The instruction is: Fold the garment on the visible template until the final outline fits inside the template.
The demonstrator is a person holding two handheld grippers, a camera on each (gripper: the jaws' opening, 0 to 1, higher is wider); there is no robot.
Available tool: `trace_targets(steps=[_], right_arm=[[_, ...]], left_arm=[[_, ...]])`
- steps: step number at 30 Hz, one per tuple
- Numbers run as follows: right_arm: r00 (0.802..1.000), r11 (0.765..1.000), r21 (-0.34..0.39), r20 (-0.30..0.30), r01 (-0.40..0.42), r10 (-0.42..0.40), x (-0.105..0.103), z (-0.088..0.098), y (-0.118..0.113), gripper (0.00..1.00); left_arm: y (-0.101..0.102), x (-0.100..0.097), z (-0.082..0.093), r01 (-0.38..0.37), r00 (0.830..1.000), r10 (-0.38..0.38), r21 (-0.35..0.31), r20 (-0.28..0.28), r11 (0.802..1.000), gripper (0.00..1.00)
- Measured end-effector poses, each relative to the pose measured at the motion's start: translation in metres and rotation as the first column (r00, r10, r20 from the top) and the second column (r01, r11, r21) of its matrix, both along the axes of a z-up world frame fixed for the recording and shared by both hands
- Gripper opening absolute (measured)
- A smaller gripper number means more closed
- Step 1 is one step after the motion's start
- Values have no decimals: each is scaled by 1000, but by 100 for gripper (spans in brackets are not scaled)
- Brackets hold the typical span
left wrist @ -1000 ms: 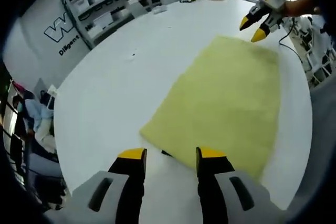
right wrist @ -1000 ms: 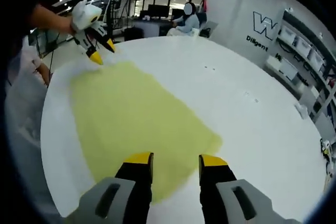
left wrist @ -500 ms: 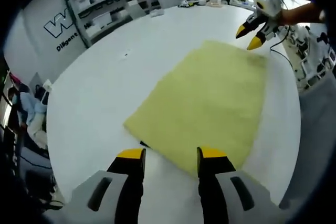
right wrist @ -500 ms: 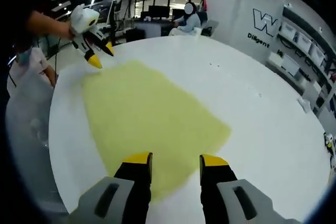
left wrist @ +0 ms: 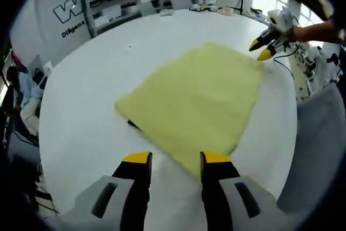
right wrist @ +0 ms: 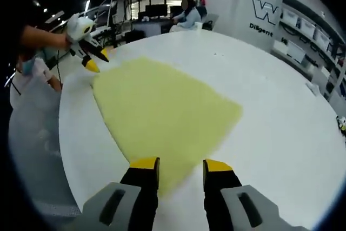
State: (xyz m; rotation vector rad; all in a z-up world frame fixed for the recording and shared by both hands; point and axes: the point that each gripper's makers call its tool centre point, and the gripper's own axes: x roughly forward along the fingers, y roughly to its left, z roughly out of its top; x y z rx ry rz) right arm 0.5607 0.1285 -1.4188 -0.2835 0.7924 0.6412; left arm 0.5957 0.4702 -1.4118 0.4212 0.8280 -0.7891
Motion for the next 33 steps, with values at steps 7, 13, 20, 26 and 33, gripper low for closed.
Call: trace_targets(steps=[7, 13, 20, 26, 33], right_arm=[[999, 1000, 1, -37, 10, -10, -16, -13, 1, 26], [998, 1000, 6, -54, 12, -11, -23, -19, 6, 26], [998, 1000, 2, -67, 19, -18, -29, -21, 3, 26], [997, 1000, -15, -73, 9, -10, -33, -20, -3, 26], [998, 1000, -14, -60, 17, -18, -33, -16, -3, 26]], left_arm=[[-7, -19, -6, 18, 1000, -18, -14, -17, 1000, 32], [-12, -31, -13, 3, 999, -4, -28, -37, 1000, 31], [-14, -40, -19, -5, 999, 3, -31, -53, 1000, 29], [-3, -42, -8, 11, 999, -12, -22, -31, 1000, 28], [12, -40, 6, -15, 1000, 16, -47, 8, 999, 28]])
